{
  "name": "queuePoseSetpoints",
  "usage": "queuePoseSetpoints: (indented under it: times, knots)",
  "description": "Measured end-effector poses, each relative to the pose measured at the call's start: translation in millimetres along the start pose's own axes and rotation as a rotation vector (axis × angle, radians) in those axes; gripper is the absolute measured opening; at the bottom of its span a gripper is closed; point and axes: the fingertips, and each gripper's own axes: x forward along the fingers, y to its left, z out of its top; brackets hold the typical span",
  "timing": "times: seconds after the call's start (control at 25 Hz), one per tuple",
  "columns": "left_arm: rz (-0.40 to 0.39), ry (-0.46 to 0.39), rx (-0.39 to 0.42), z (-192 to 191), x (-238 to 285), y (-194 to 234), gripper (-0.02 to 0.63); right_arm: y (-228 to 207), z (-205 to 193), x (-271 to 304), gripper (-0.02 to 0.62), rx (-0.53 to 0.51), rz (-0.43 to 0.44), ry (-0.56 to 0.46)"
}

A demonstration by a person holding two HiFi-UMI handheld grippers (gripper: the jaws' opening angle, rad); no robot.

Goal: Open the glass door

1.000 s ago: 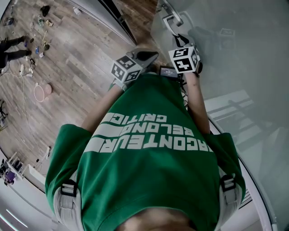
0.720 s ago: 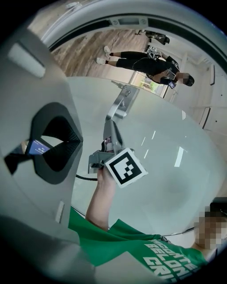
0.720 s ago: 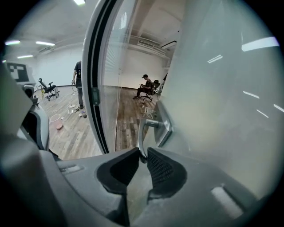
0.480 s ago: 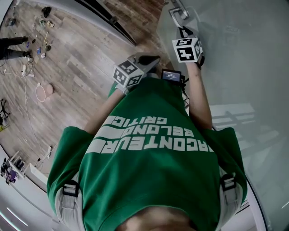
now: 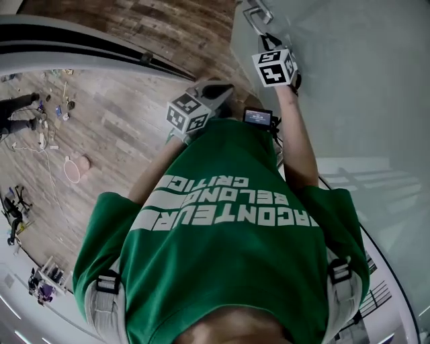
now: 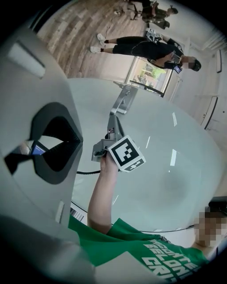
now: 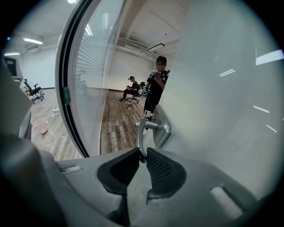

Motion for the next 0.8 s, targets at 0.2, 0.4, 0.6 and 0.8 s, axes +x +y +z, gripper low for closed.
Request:
queuePoseSetpoints:
  times: [0.2, 0.4, 0.6, 0.8]
  knots:
    - [-0.065, 0.027, 0.045, 15, 20, 4, 0.009, -29, -6, 9, 0.035, 0.042, -0.032, -0.003]
    - [-0.108, 0.057, 0.045, 29, 35, 11, 0.009, -61, -9, 9, 0.035, 0.071, -0.063, 0.011]
    - [-0.160, 0.066, 0.054, 44, 49, 20, 0.009, -90, -19, 12, 0.035, 0.099, -0.101, 0.026]
    - [-0.209, 0.078, 0.041, 59, 58, 32, 0.009, -125, -26, 10, 0.037, 0.172, -0.120, 0.009]
